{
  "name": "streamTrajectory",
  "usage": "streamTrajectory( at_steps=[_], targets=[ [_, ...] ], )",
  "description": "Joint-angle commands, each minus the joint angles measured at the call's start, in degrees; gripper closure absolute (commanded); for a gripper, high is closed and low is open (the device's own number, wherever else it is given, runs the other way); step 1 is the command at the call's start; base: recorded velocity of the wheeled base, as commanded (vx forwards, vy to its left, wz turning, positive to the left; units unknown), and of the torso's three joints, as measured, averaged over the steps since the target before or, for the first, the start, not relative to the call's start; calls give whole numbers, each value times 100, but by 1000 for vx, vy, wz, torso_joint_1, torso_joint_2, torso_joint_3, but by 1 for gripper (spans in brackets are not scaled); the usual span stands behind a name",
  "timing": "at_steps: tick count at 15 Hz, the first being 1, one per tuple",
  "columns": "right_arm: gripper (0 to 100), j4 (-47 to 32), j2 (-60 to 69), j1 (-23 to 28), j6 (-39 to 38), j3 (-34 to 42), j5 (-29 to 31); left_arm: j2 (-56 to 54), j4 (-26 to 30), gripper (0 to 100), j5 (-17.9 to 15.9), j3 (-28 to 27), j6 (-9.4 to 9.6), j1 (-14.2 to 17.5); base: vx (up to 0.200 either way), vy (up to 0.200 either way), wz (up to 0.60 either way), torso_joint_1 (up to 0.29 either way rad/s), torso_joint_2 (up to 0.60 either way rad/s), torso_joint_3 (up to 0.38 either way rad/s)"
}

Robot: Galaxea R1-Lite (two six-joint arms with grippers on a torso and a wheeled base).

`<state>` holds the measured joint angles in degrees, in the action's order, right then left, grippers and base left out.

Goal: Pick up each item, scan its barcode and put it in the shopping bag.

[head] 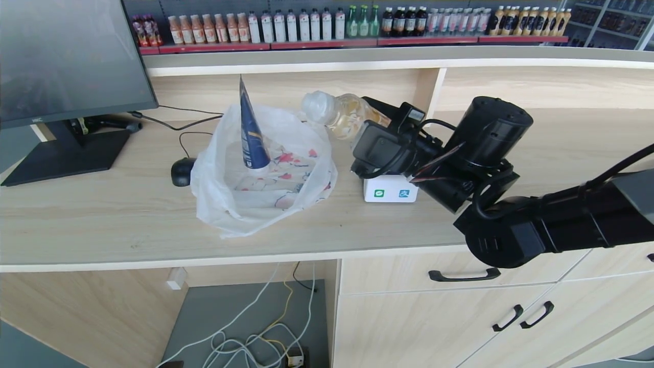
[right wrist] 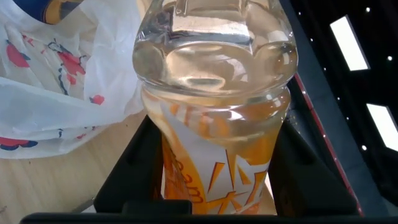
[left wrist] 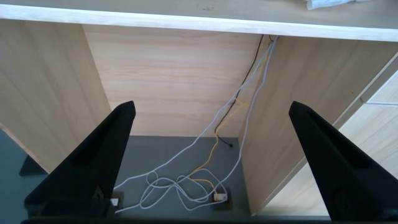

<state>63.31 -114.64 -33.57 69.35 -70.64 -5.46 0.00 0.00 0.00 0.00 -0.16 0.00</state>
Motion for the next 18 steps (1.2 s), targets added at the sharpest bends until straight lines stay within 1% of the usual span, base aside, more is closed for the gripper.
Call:
streamTrajectory(
  at_steps=[1, 10, 12, 13, 15, 16, 18],
  targets=[
    [100, 6, 12, -9, -1, 24, 1, 0, 0, 0, 0, 0, -2, 0, 0, 0, 0, 0, 0, 0],
    [100, 6, 65, -9, -115, -20, 19, 0, 0, 0, 0, 0, -2, 0, 0, 0, 0, 0, 0, 0],
    [100, 59, 56, -141, -748, -20, 36, 0, 0, 0, 0, 0, -2, 0, 0, 0, 0, 0, 0, 0],
    [100, 121, 135, -158, -844, -20, 54, 0, 0, 0, 0, 0, -2, 0, 0, 0, 0, 0, 0, 0],
    [100, 121, 390, -158, -1345, 42, 353, 0, 0, 0, 0, 0, -2, 0, 0, 0, 0, 0, 0, 0],
    [100, 112, 469, -167, -1706, 42, 388, 0, 0, 0, 0, 0, -2, 0, 0, 0, 0, 0, 0, 0],
    [100, 112, 697, -202, -2163, 147, 406, 0, 0, 0, 0, 0, -2, 0, 0, 0, 0, 0, 0, 0]
  ],
)
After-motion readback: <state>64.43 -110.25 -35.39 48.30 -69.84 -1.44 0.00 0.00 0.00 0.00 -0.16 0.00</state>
